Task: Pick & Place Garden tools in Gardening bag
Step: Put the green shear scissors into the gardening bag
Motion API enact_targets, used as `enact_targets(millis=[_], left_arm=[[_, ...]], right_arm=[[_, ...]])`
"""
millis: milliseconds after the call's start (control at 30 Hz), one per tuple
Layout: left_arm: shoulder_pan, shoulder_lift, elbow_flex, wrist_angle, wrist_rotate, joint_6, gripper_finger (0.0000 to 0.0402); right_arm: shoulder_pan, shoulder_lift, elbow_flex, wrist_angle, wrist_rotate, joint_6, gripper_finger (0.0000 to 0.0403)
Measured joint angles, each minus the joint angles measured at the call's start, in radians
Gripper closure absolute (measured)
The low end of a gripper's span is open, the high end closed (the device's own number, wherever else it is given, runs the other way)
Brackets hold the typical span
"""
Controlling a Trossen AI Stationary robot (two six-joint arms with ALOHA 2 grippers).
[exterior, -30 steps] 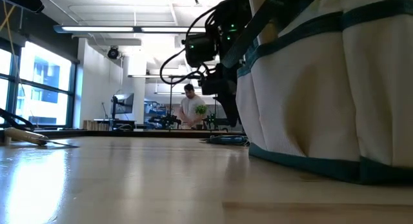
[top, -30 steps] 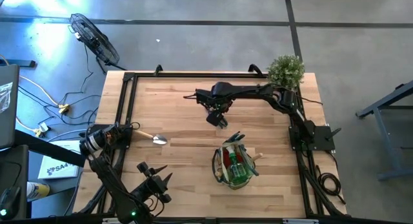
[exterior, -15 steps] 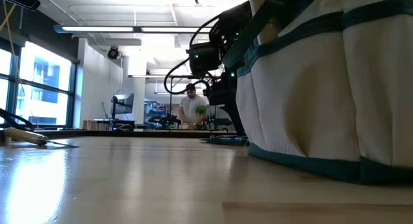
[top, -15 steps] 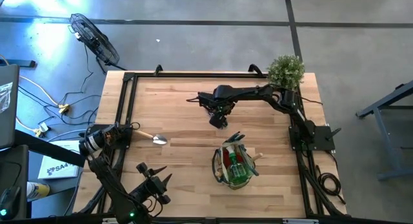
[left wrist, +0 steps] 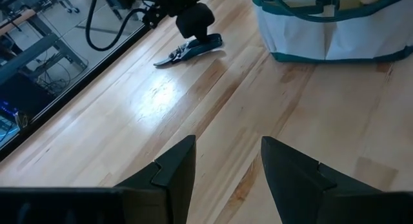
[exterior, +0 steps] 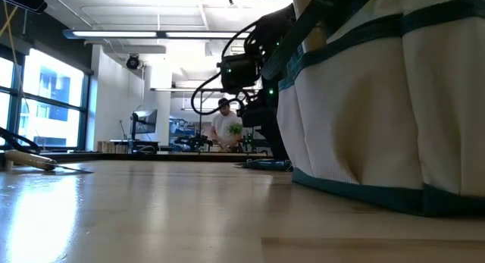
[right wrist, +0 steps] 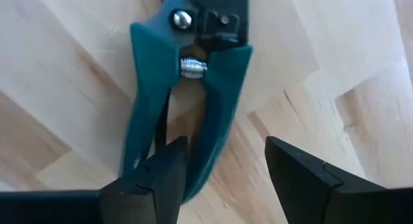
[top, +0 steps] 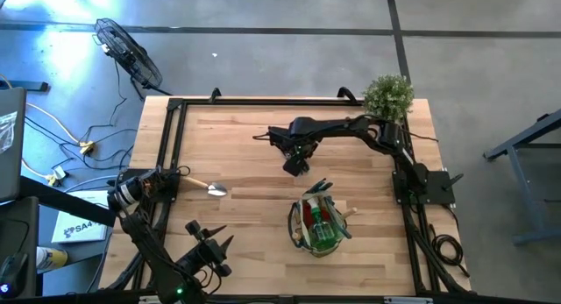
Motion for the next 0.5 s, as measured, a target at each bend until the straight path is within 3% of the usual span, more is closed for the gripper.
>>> enact_targets(millis=[500], left_arm=[[-0.002,0.000,-0.014,-0.001,-0.007,-0.022,0.0233]], right_arm=[[-0.001,-0.001,0.000,0.022,0.000,0.000,0.0204]])
